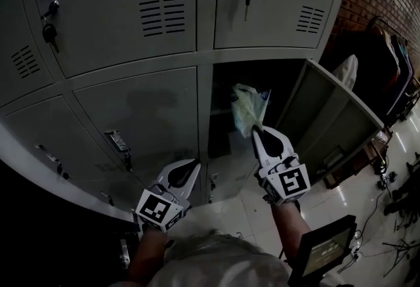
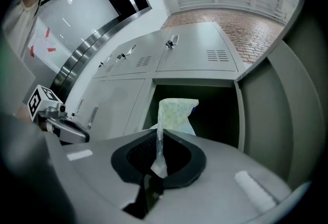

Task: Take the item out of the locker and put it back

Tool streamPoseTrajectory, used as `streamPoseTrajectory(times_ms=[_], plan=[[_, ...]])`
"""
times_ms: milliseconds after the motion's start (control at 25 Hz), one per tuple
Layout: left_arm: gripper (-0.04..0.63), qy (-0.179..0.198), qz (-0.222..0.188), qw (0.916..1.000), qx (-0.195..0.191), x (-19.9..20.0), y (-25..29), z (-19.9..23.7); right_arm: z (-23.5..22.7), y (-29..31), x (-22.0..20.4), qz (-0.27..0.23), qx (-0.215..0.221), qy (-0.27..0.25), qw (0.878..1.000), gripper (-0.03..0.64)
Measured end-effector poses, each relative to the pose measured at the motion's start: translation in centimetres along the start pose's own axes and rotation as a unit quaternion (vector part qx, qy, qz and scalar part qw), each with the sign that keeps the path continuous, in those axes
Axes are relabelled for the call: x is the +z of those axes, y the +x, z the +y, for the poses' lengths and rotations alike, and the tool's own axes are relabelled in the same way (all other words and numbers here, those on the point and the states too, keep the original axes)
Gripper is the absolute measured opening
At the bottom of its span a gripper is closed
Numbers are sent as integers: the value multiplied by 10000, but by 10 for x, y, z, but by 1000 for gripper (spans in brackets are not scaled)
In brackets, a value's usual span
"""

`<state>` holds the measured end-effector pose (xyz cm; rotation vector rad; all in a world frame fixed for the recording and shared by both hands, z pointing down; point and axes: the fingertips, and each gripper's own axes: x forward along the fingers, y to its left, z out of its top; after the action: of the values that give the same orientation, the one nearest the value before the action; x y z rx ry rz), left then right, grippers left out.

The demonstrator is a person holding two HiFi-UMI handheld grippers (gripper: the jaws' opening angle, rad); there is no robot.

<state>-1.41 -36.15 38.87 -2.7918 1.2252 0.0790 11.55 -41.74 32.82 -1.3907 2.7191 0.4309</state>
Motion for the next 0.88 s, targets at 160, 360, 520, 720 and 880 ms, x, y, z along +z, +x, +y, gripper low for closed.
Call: streamPoseTrajectory(times_ms=[160, 360, 520, 720, 880], plan=[[6, 38, 86, 9999, -116, -4, 7, 8, -20, 35, -10, 148, -95, -171, 9997, 5], [6, 6, 81, 9999, -73, -8, 10, 26, -38, 85, -25, 354, -204, -340, 9986, 6], [6, -10, 64, 9999, -123, -9, 13, 32, -40, 104, -56, 690, -218, -297, 9969, 8], [6, -86, 77, 9999, -46, -6, 13, 45, -41, 105, -46, 407, -282, -283, 9984, 89], [5, -48, 22, 10000, -27, -1, 8, 50, -38, 78, -17, -81, -469, -113, 9988, 117]])
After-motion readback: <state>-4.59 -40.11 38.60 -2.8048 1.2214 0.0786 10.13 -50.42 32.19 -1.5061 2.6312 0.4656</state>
